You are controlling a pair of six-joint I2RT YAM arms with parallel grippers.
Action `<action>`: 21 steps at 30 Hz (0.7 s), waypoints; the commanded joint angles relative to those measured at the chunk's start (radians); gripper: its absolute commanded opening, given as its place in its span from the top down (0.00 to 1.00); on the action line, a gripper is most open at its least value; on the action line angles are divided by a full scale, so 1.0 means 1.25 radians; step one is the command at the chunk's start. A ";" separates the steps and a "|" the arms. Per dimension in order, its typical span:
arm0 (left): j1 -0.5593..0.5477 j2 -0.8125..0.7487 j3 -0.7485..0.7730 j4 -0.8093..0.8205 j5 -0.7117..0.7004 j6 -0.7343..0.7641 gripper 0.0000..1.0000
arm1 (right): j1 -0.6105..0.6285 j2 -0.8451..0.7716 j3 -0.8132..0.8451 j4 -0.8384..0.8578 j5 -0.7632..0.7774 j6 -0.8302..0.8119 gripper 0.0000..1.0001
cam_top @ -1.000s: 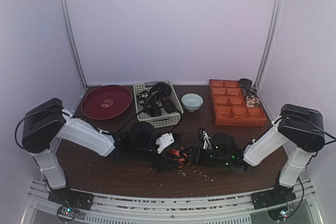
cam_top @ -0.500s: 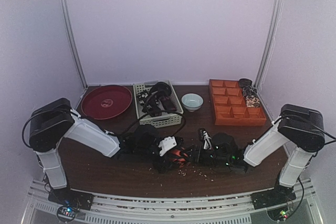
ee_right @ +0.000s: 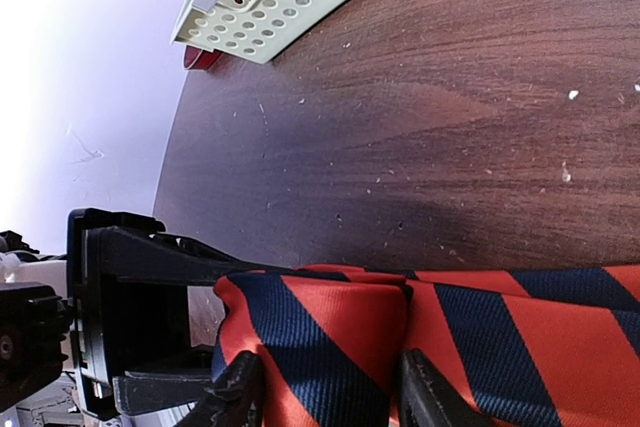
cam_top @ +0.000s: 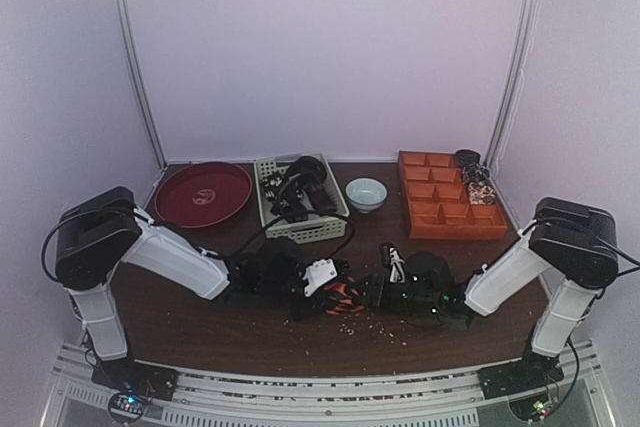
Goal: Roll the ties
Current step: Roll the tie at the center of the board.
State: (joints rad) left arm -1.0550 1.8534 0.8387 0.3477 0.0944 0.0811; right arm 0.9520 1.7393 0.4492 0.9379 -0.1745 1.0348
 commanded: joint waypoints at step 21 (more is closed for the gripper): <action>0.003 -0.005 0.018 -0.014 -0.022 -0.002 0.62 | -0.039 -0.285 0.051 -0.654 0.296 0.007 0.48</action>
State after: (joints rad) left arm -1.0554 1.8534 0.8455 0.3347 0.0837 0.0811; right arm 0.9115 1.4887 0.4999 0.3592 0.0334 1.0191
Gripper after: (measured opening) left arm 0.386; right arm 0.499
